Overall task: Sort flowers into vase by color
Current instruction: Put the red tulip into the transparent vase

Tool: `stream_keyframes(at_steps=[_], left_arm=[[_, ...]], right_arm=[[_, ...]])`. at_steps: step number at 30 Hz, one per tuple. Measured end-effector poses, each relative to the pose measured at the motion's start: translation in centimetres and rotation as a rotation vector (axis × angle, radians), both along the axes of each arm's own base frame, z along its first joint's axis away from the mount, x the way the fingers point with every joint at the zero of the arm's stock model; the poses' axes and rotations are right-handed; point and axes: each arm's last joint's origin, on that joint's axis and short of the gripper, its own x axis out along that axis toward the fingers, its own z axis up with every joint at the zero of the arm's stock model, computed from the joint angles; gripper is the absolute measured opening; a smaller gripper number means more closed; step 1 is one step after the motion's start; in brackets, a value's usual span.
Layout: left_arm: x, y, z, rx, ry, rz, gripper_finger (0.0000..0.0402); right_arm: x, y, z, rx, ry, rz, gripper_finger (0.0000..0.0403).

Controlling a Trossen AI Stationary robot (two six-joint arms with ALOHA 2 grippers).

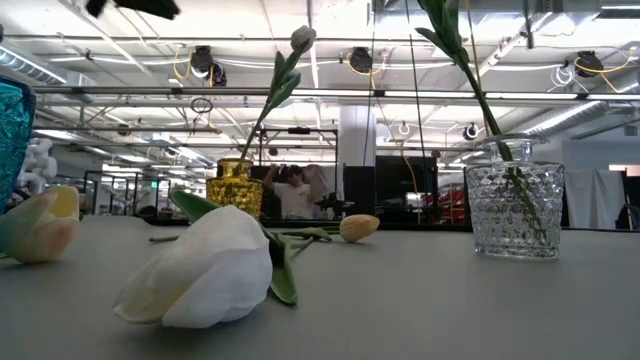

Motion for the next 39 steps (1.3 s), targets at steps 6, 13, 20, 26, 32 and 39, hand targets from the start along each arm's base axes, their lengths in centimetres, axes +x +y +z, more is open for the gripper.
stream_keyframes(at_steps=[6,13,20,26,32,39], left_arm=[[2.6,-0.4,-1.7,-0.002,-0.048,-0.101,0.0072],[3.6,-0.5,-2.0,-0.014,-0.079,-0.133,0.0072],[4.1,-0.6,-0.1,0.047,-0.239,-0.192,0.0072],[4.1,-0.7,1.1,0.105,-0.319,-0.228,0.0072],[4.1,-0.7,1.1,0.116,-0.309,-0.231,0.0072],[4.1,-0.7,1.1,0.116,-0.309,-0.230,0.0072]], right_arm=[[1.0,0.7,-0.5,-0.011,0.022,-0.028,0.0000],[1.9,1.3,-1.2,-0.034,0.058,-0.057,0.0000],[2.6,1.7,-1.8,-0.035,0.086,-0.097,0.0000],[3.4,2.2,-2.8,-0.046,0.134,-0.127,0.0000],[3.8,2.5,-3.6,-0.022,0.168,-0.129,0.0000],[3.9,2.6,-3.6,-0.043,0.173,-0.129,0.0000]])
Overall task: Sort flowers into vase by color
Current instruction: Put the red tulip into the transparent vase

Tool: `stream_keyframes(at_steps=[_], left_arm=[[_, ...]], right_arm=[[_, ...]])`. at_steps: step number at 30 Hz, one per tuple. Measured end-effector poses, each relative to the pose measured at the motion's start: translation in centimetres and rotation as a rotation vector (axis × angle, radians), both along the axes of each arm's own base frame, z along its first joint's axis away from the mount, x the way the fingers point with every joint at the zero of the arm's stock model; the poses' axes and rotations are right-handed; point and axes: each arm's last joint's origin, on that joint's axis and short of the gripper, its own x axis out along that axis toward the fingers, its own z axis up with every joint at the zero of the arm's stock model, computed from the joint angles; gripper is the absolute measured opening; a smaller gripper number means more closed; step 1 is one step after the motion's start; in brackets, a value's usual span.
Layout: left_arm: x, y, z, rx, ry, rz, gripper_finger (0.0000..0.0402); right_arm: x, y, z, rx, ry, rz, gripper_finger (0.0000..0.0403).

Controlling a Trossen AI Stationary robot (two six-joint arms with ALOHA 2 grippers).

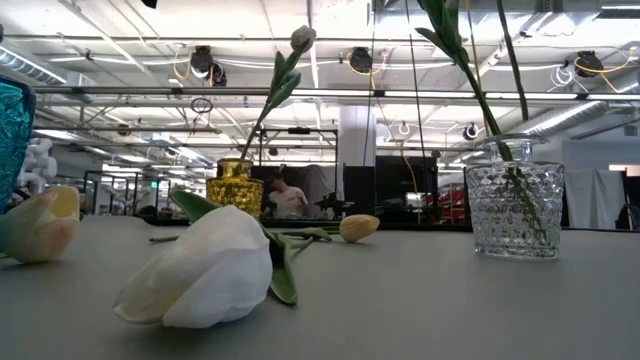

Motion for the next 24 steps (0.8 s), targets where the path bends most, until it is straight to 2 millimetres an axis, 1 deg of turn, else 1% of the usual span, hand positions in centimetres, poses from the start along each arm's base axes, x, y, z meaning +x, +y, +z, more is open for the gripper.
stream_keyframes(at_steps=[9,24], left_arm=[[0.0,0.0,0.0,-0.001,-0.001,0.000,0.0072],[0.0,0.0,0.0,-0.001,-0.001,0.000,0.0072]], right_arm=[[0.1,-0.3,0.1,-0.015,-0.005,-0.060,0.0000],[1.0,0.3,-0.9,-0.018,0.026,-0.062,0.0000]])
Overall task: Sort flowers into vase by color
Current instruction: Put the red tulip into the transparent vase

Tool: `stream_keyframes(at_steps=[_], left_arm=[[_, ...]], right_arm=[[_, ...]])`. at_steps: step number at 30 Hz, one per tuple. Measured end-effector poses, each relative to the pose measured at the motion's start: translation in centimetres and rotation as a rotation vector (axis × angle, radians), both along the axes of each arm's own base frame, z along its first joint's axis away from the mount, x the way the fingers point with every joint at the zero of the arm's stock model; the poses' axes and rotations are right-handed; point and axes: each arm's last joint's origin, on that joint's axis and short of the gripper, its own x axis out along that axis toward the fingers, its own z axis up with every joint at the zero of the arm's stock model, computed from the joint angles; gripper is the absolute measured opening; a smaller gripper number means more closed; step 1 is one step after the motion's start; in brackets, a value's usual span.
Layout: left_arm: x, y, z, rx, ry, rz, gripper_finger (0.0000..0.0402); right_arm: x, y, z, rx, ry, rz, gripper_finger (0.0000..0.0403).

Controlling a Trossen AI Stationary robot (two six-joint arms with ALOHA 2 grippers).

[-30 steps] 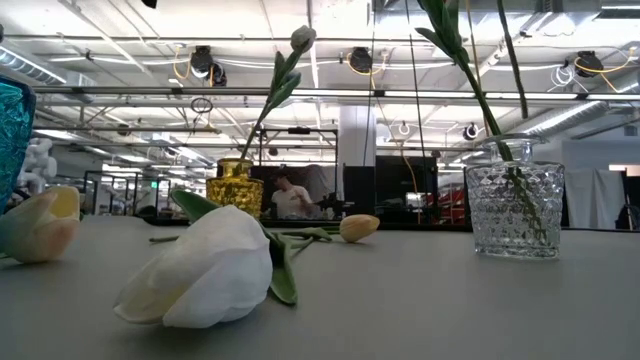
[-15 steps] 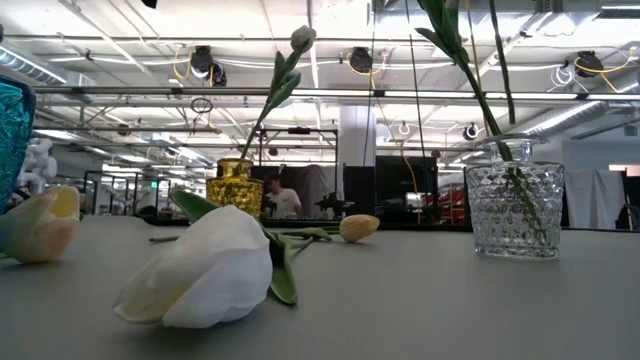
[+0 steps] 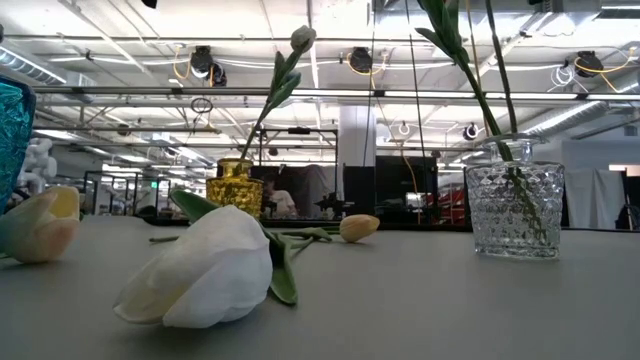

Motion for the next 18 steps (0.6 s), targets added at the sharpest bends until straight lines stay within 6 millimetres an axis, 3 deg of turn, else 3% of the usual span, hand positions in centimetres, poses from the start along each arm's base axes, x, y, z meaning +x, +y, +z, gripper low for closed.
stream_keyframes(at_steps=[18], left_arm=[[0.0,0.0,0.0,0.000,0.001,0.000,0.0072]], right_arm=[[1.2,0.8,-1.4,-0.041,0.057,0.000,0.0000]])
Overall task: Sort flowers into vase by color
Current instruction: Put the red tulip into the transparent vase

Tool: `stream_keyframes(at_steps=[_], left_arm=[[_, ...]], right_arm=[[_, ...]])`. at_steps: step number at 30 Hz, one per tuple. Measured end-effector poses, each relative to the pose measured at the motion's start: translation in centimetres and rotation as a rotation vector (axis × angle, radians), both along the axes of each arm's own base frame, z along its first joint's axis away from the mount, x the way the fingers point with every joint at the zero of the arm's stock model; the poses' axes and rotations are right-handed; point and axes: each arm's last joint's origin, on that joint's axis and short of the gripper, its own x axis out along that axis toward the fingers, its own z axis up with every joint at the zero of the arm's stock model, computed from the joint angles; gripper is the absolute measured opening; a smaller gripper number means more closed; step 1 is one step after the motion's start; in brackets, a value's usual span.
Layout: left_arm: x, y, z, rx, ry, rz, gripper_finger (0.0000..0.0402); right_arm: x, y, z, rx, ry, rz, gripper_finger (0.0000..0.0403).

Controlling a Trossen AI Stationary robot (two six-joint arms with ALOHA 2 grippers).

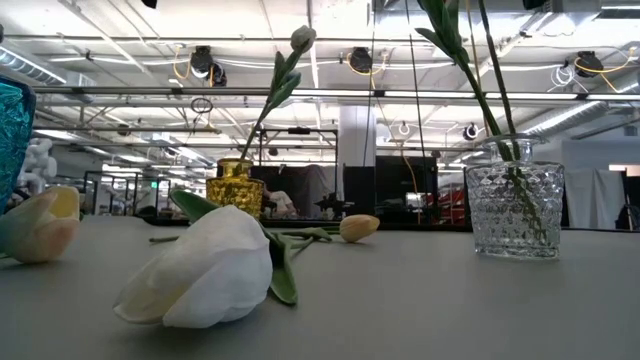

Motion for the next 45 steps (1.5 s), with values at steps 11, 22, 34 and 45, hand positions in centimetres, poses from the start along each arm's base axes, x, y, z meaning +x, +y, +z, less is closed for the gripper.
stream_keyframes(at_steps=[11,22,34,45], left_arm=[[0.00,0.00,0.00,0.000,0.000,0.000,0.0072],[0.00,0.00,-0.01,0.000,0.001,0.000,0.0072],[0.00,0.00,-0.01,0.000,0.002,0.000,0.0072],[0.00,0.00,-0.01,0.000,0.002,0.000,0.0072]], right_arm=[[0.27,0.20,-0.32,-0.008,0.011,0.000,0.0000],[0.27,0.20,-0.32,-0.008,0.012,0.000,0.0007],[0.27,0.19,-0.32,-0.009,0.012,0.000,0.0056],[0.32,0.45,-0.37,0.014,0.027,0.088,0.0119]])
